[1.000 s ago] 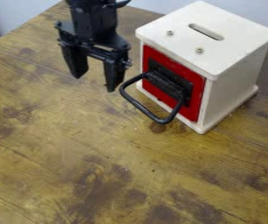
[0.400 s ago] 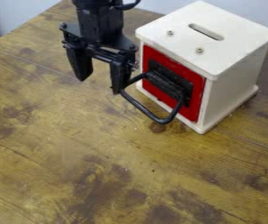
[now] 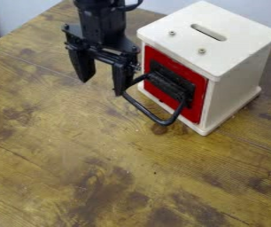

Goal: Close the drawer

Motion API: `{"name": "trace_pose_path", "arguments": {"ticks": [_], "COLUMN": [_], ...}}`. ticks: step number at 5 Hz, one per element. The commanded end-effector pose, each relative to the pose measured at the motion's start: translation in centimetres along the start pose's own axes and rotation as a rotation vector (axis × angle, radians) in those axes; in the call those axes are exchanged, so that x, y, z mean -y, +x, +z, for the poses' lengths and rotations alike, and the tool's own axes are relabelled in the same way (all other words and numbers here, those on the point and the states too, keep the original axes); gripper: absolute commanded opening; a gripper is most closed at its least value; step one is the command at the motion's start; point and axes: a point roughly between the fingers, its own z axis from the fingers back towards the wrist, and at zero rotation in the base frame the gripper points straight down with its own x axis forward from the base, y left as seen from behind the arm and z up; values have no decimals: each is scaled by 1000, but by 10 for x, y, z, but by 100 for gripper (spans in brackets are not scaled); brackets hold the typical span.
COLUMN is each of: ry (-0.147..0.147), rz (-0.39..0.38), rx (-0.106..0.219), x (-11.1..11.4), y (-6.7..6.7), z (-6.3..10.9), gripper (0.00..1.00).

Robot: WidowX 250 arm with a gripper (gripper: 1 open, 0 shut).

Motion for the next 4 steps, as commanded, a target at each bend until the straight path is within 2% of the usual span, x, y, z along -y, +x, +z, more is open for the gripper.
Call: {"name": "trace_pose_path", "arguments": {"ticks": [1,2,3,4], "ry": [16,13,14,18], "rz": [2,23,46,98], "rx": [104,91,105,104], "x": [12,21,27,18], "y": [5,4,2,-5], "z": [34,37,37,46], "gripper": [100,100,100,100]}}
